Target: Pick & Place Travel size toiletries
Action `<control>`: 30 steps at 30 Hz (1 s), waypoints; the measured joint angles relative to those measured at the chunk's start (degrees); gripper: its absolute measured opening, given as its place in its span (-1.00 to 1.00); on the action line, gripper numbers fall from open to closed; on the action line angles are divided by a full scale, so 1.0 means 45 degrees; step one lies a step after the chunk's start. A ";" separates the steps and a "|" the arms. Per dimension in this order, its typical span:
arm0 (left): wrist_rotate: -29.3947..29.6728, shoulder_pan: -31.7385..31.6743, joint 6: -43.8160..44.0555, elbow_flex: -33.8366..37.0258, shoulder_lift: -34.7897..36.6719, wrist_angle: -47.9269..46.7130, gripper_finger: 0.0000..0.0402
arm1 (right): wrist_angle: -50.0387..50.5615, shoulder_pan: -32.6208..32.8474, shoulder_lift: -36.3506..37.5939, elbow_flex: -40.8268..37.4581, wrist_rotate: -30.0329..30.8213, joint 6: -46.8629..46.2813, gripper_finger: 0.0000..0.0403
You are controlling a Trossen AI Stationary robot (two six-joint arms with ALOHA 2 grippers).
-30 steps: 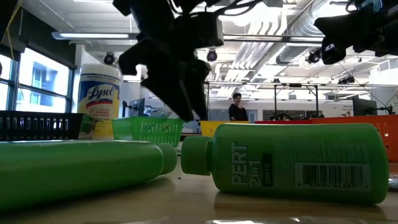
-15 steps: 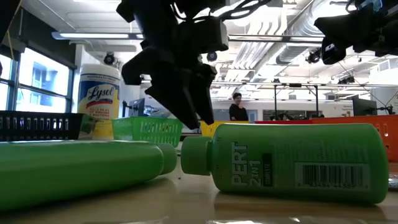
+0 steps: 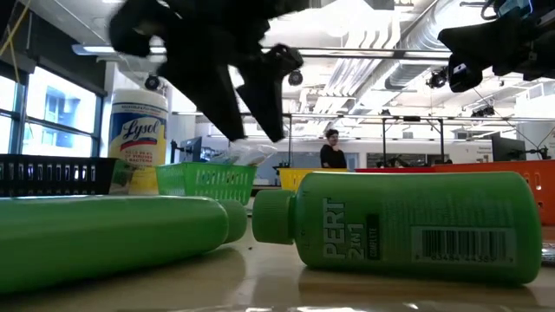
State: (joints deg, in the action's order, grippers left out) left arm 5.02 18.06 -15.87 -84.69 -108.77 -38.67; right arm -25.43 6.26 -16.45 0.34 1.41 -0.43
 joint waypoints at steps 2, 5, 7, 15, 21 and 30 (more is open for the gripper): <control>0.0064 0.0302 0.0286 -0.0161 0.0000 -0.0220 0.21 | 0.0005 0.0000 0.0000 0.0000 0.0014 0.0000 -0.98; 0.0087 0.0622 0.0730 -0.0470 0.0000 -0.0489 0.21 | 0.0005 0.0000 0.0000 0.0000 0.0027 0.0000 -0.98; 0.0097 0.0788 0.1097 -0.0703 0.0000 -0.1050 0.21 | 0.0000 -0.0002 0.0000 0.0000 0.0034 0.0000 -0.98; 0.0044 0.1487 0.2836 -0.1160 0.0000 -0.2066 0.21 | -0.0010 -0.0005 0.0000 0.0000 0.0722 -0.0665 -0.98; -0.0102 0.2082 0.4261 -0.1206 0.0005 -0.2117 0.21 | -0.0010 -0.0001 0.0000 0.0000 0.0738 -0.0669 -0.98; -0.0269 0.3716 0.6049 -0.1204 0.0005 -0.1698 0.21 | -0.0015 -0.0002 0.0000 -0.0003 0.1042 -0.0948 -0.98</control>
State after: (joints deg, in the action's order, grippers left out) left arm 3.81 34.78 11.35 -90.11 -108.75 -46.31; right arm -25.50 6.25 -16.45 0.33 6.10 -4.69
